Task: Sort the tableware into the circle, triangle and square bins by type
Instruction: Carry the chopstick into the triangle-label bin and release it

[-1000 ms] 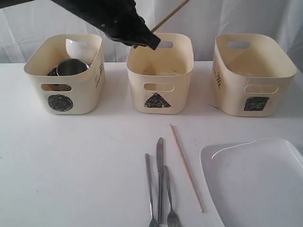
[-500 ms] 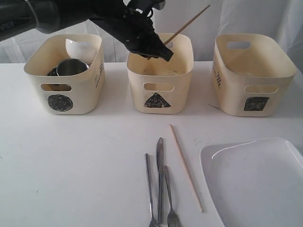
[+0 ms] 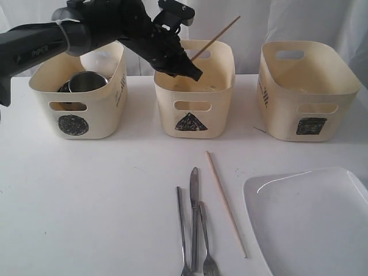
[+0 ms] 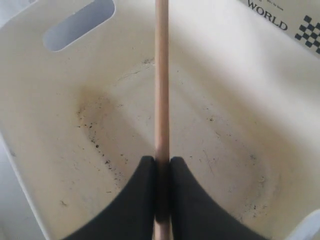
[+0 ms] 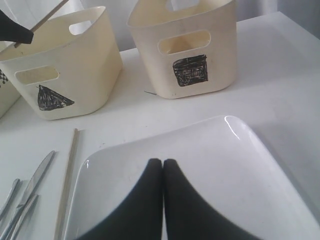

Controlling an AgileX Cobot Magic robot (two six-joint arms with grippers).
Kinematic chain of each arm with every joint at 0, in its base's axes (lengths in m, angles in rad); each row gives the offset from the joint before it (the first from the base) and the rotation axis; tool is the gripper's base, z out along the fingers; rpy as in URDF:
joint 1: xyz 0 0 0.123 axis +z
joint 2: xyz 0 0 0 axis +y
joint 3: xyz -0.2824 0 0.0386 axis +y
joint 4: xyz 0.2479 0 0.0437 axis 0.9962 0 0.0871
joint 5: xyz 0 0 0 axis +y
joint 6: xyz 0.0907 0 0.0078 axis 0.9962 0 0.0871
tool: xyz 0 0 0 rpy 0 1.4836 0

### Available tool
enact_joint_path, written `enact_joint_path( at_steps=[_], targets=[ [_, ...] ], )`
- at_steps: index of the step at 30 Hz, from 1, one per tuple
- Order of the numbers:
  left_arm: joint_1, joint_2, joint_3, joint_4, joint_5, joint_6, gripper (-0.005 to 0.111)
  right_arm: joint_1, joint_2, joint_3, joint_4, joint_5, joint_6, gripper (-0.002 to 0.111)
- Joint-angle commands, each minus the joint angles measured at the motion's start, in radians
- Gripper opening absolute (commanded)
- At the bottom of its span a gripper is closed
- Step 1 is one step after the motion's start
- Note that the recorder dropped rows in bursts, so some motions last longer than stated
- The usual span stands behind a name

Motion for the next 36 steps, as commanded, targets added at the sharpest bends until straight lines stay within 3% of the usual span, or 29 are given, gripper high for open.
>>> enact_joint_path(
  at_steps=[1, 7, 12, 14, 22, 28, 32, 36],
  targets=[
    [0.003, 0.002, -0.009, -0.008, -0.003, 0.0, 0.0, 0.0, -0.003, 0.006, -0.001, -0.005, 0.001, 0.0],
    [0.003, 0.002, -0.009, -0.025, -0.041, 0.035, 0.006, 0.0, -0.003, 0.006, -0.001, -0.005, 0.001, 0.0],
    [0.003, 0.011, -0.009, -0.055, -0.065, 0.037, 0.036, 0.0, -0.003, 0.006, -0.001, -0.005, 0.001, 0.0],
    [0.003, 0.013, -0.009, -0.06, -0.065, 0.037, 0.043, 0.0, -0.003, 0.006, -0.001, -0.005, 0.001, 0.0],
    [0.001, 0.011, -0.009, -0.072, -0.04, 0.014, 0.043, 0.0, -0.003, 0.006, -0.001, -0.005, 0.028, 0.0],
    [-0.001, -0.03, -0.009, -0.208, 0.225, -0.013, 0.043, 0.0, -0.003, 0.006, -0.001, -0.005, 0.028, 0.0],
    [-0.022, -0.045, -0.009, -0.198, 0.409, -0.013, 0.039, 0.0, -0.003, 0.006, -0.001, -0.005, 0.028, 0.0],
    [-0.052, -0.068, -0.009, -0.19, 0.43, -0.013, 0.026, 0.0, -0.003, 0.006, -0.001, -0.005, 0.028, 0.0]
  ],
)
